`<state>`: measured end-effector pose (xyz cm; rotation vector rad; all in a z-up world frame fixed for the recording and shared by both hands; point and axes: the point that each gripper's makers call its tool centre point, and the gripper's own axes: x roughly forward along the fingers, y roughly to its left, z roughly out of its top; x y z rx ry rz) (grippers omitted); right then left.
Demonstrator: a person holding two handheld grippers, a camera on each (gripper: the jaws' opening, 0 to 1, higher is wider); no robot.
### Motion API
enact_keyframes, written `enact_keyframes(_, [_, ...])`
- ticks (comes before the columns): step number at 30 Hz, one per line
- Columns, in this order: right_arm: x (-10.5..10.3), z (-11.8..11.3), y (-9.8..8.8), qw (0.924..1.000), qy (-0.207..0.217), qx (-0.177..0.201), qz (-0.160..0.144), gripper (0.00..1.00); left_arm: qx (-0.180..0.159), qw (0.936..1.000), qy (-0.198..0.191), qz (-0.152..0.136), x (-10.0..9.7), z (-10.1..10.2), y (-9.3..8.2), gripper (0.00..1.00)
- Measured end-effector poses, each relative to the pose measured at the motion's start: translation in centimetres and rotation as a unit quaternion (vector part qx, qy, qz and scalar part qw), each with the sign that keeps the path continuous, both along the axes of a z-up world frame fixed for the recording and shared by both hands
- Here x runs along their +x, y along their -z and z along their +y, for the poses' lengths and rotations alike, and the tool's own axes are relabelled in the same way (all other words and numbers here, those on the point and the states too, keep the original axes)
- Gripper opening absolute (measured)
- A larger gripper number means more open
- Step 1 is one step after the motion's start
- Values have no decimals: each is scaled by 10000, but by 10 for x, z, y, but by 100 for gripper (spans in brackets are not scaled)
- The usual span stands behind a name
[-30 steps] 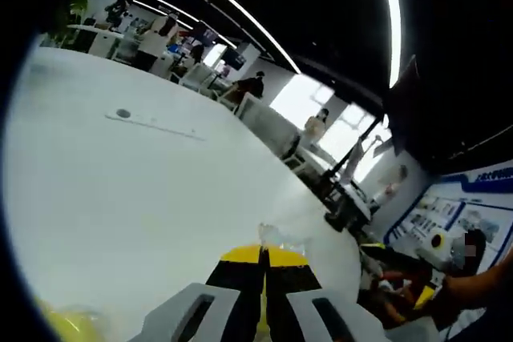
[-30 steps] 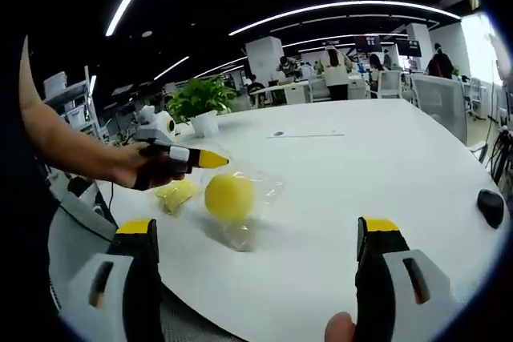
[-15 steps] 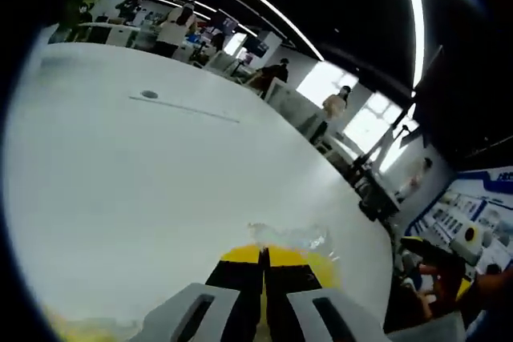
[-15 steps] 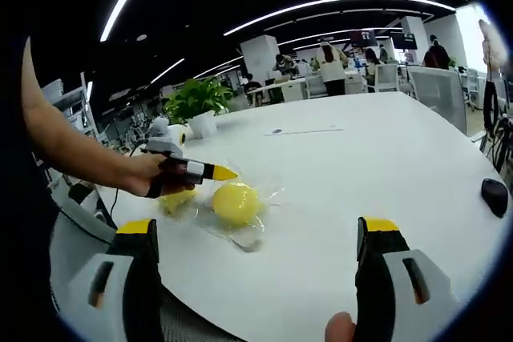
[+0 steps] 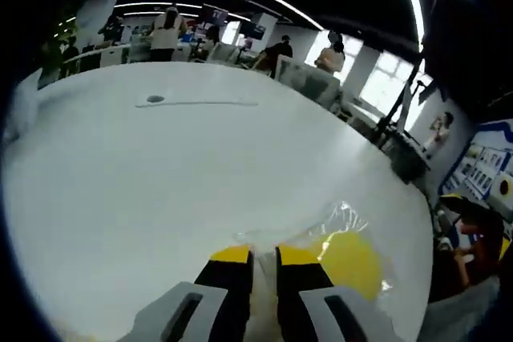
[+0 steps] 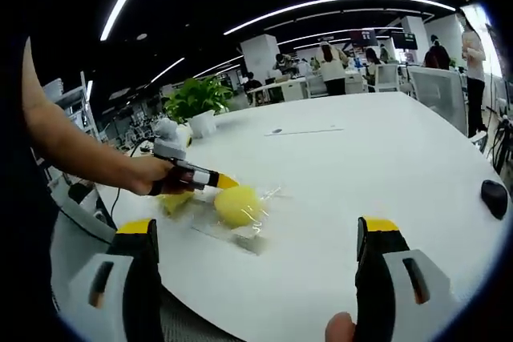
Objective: Compare the silicone blocks by pressing each to a similar depth, holding the contact briefly, and releasing to observe deformation and rebound differences across the visible hardness samples.
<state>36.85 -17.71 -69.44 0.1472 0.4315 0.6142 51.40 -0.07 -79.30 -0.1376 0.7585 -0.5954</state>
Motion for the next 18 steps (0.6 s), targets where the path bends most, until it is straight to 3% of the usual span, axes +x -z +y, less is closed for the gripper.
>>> enact_keyframes(1, [0,0,0,10000,-9,0,6,97,28,9999,-80,77,1,3,2,19])
enact_keyframes(4, [0,1,-2,10000,-12,11,-3,97,237,9997,-46,-91,8,9,0,32])
enact_keyframes(5, [0,1,-3,10000,-19,14,-1,97,64,9998,61,-191,10,4,-11,37])
enact_keyframes(6, [0,1,-4,10000,-26,15,0,97,33,9988,130,-472,15,2,-22,44])
enact_keyframes(7, [1,1,-5,10000,-31,10,-3,97,4,9941,183,-1069,27,1,-47,59])
enact_keyframes(9, [3,1,-10,10000,-34,77,-14,97,-445,9867,213,-1552,36,-5,-83,92])
enact_keyframes(10, [4,1,-11,10000,-32,85,-14,97,-530,9868,270,-1505,32,-6,-92,97])
enact_keyframes(12, [8,2,-12,10000,-47,1,-13,97,-772,9817,610,-1630,25,-8,-112,100])
enact_keyframes(14, [12,4,-16,10000,-63,-41,-55,97,-669,9766,852,-1858,18,1,-128,100])
enact_keyframes(18, [13,9,-29,9994,-258,-76,-220,97,-580,9789,946,-1718,3,29,-143,100])
